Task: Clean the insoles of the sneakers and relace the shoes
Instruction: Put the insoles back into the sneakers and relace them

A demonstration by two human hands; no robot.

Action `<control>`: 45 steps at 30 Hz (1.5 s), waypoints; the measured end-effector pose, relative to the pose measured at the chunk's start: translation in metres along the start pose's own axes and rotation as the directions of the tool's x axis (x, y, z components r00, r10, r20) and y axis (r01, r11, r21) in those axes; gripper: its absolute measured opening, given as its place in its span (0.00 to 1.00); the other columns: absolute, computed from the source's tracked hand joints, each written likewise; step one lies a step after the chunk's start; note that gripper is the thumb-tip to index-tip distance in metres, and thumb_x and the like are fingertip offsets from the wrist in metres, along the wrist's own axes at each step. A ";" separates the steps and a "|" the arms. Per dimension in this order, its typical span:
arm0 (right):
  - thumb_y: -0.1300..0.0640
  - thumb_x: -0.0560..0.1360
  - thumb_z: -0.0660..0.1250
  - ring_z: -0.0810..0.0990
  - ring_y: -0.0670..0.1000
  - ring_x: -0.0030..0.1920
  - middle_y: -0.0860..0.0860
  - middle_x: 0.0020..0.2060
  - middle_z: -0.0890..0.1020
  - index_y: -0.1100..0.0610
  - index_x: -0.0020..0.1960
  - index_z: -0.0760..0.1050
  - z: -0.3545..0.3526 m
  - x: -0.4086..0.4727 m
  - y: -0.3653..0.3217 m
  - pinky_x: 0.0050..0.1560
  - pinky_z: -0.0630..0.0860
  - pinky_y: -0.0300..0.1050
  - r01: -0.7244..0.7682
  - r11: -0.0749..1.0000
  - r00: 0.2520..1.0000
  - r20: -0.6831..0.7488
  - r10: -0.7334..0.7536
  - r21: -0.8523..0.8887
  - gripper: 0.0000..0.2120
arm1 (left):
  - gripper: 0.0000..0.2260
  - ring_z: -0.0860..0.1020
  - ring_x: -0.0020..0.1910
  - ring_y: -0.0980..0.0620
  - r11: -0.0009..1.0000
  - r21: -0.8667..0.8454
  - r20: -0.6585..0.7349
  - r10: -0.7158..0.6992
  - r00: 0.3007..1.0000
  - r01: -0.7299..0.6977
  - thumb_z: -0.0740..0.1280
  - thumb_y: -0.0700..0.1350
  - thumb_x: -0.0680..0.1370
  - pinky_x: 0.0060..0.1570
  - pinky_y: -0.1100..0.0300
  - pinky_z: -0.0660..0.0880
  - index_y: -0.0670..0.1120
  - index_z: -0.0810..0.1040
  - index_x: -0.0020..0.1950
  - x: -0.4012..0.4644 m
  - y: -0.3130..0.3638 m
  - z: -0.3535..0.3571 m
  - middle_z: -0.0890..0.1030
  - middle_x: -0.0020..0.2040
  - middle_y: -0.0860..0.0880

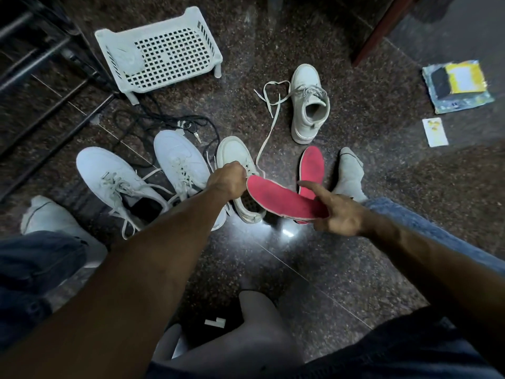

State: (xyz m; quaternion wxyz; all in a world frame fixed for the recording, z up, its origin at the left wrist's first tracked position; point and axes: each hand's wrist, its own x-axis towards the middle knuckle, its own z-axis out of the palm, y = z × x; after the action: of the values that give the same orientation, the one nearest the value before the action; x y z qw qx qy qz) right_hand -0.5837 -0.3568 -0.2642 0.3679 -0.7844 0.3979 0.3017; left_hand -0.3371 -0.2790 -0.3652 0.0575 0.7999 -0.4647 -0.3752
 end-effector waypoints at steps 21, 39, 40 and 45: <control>0.40 0.72 0.61 0.76 0.61 0.59 0.56 0.58 0.77 0.44 0.67 0.71 0.047 -0.014 -0.071 0.56 0.73 0.51 -0.182 0.983 0.957 -0.230 0.178 0.005 0.25 | 0.16 0.79 0.38 0.41 0.994 -0.111 0.023 -0.019 1.000 0.021 0.67 0.47 0.74 0.37 0.59 0.70 0.45 0.69 0.27 0.001 -0.007 0.000 0.75 0.31 0.47; 0.36 0.69 0.60 0.78 0.60 0.56 0.53 0.57 0.74 0.52 0.64 0.72 0.048 0.004 -0.089 0.55 0.73 0.53 -0.187 0.970 0.981 -0.080 0.177 -0.152 0.29 | 0.16 0.80 0.36 0.44 0.993 -0.119 0.018 -0.003 1.000 0.005 0.68 0.47 0.74 0.40 0.54 0.78 0.44 0.72 0.27 0.003 -0.012 0.000 0.78 0.31 0.46; 0.37 0.69 0.62 0.78 0.60 0.57 0.53 0.58 0.73 0.54 0.65 0.69 0.047 0.004 -0.088 0.56 0.72 0.53 -0.206 0.966 0.978 -0.065 0.198 -0.158 0.30 | 0.17 0.80 0.36 0.44 0.993 -0.122 0.018 -0.005 1.000 0.007 0.68 0.47 0.74 0.40 0.54 0.78 0.45 0.71 0.27 0.003 -0.012 0.000 0.78 0.31 0.47; 0.37 0.68 0.69 0.79 0.61 0.54 0.53 0.58 0.72 0.53 0.65 0.56 0.067 0.022 -0.089 0.47 0.73 0.53 -0.269 0.960 0.956 -0.140 0.257 -0.082 0.37 | 0.17 0.79 0.35 0.44 0.992 -0.122 0.015 -0.011 1.000 0.012 0.68 0.47 0.74 0.38 0.56 0.75 0.45 0.70 0.27 0.004 -0.011 0.001 0.75 0.29 0.48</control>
State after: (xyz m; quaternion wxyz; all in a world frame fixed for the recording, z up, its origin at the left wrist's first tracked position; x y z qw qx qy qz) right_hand -0.5095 -0.2746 -0.2876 0.2582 -0.7597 0.5059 0.3166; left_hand -0.3291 -0.2754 -0.3732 0.1009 0.7948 -0.4366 -0.4092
